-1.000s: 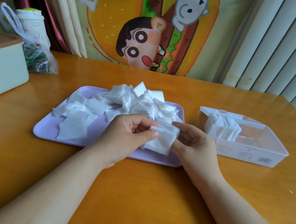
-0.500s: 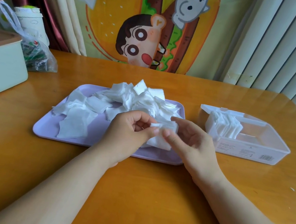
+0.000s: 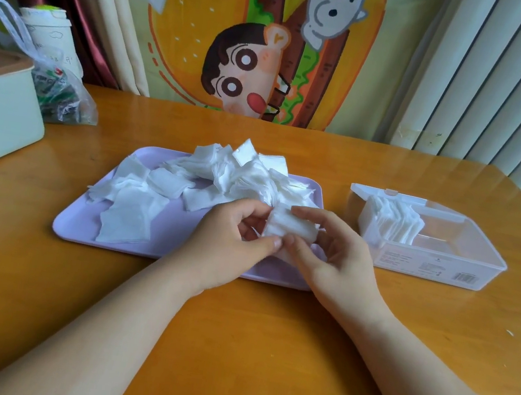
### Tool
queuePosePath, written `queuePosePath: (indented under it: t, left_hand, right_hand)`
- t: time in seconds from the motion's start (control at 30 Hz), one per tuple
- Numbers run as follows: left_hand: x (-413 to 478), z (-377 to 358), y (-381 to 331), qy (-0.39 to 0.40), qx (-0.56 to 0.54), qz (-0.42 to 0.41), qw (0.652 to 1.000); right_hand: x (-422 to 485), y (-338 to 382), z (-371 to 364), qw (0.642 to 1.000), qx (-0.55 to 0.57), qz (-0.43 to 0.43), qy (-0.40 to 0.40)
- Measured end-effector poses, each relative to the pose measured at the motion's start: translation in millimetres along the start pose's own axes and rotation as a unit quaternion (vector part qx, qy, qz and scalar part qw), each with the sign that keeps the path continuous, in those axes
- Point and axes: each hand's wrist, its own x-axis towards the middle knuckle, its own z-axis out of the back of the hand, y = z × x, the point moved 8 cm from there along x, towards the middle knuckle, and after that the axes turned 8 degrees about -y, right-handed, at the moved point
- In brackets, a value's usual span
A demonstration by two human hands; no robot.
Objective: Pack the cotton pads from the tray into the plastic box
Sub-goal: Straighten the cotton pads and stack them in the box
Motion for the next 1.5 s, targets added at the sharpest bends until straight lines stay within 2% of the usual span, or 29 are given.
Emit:
queuePosePath:
  t: [0.07, 0.13, 0.2, 0.3, 0.43, 0.57, 0.73, 0.83, 0.93, 1.03, 1.13, 1.2, 1.37, 1.5]
  left_hand:
    - [2, 4, 3, -0.017, -0.002, 0.006, 1.0]
    - [5, 14, 7, -0.068, 0.024, 0.012, 0.997]
    - [8, 25, 10, -0.105, 0.153, -0.01, 0.983]
    - [9, 25, 17, -0.067, 0.3, -0.012, 0.952]
    - [9, 18, 17, -0.025, 0.328, 0.007, 0.944]
    - [7, 16, 14, -0.008, 0.292, -0.005, 0.956]
    - [5, 18, 16, -0.002, 0.227, 0.016, 0.974]
    - [6, 25, 11, -0.027, 0.129, 0.05, 0.99]
    - [6, 35, 1, -0.07, 0.044, 0.028, 0.996]
    - [1, 21, -8, 0.0, -0.073, 0.016, 0.997]
    - [-3, 6, -7, 0.054, -0.029, 0.002, 0.998]
    - [-2, 6, -3, 0.043, 0.008, 0.001, 0.999]
    - [-1, 11, -3, -0.004, -0.021, 0.008, 1.0]
    - [0, 11, -2, -0.011, -0.024, 0.008, 1.0]
  right_hand:
    - [0, 4, 2, 0.999, -0.043, 0.015, -0.02]
    - [0, 6, 7, 0.995, -0.071, 0.027, -0.058]
    - [0, 5, 14, 0.991, -0.092, 0.023, -0.098]
    - [1, 1, 15, 0.988, -0.118, -0.002, -0.103]
    - [1, -4, 11, 0.988, -0.131, -0.028, -0.073]
    - [0, -2, 11, 0.988, -0.139, -0.019, -0.064]
    - [3, -7, 18, 0.985, -0.128, -0.035, -0.108]
    - [3, -6, 19, 0.986, -0.116, -0.04, -0.115]
    - [3, -7, 18, 0.989, -0.092, -0.054, -0.105]
    - [3, -8, 15, 0.992, -0.066, -0.066, -0.09]
    - [2, -7, 7, 0.995, -0.058, -0.066, -0.038]
    - [2, -8, 3, 0.996, -0.054, -0.07, -0.008]
    - [2, -8, 1, 0.997, -0.041, -0.062, 0.017]
    - [1, -11, 2, 0.998, -0.014, -0.062, 0.017]
